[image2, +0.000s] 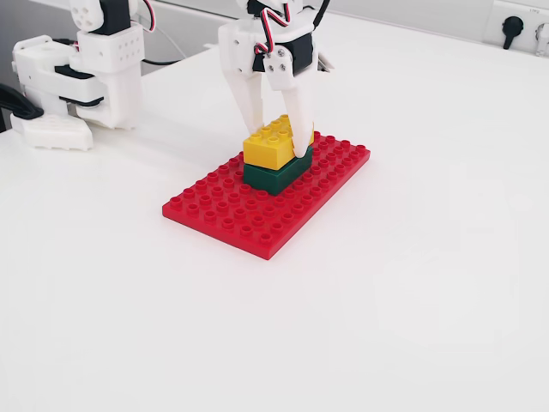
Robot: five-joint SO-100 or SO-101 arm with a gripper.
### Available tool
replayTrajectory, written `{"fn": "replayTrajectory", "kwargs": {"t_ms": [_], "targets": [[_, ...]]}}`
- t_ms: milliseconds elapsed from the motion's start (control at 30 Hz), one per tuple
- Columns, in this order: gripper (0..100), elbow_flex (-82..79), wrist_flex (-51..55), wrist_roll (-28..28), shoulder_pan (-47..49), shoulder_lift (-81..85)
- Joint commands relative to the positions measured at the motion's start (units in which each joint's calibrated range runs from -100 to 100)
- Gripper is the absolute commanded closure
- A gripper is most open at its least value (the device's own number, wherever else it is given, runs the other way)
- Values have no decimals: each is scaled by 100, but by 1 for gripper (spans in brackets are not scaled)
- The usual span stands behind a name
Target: Put yellow lego brick onto the green one
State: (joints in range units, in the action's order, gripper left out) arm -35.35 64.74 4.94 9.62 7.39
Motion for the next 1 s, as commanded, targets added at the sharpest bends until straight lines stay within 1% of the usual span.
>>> {"fn": "replayTrajectory", "kwargs": {"t_ms": [0,100,467,667,967], "targets": [[80,-22,32,-30,-26,53],[74,-22,32,-35,-19,53],[74,213,153,-66,18,78],[74,765,594,-166,-4,78],[74,828,620,-233,3,78]]}}
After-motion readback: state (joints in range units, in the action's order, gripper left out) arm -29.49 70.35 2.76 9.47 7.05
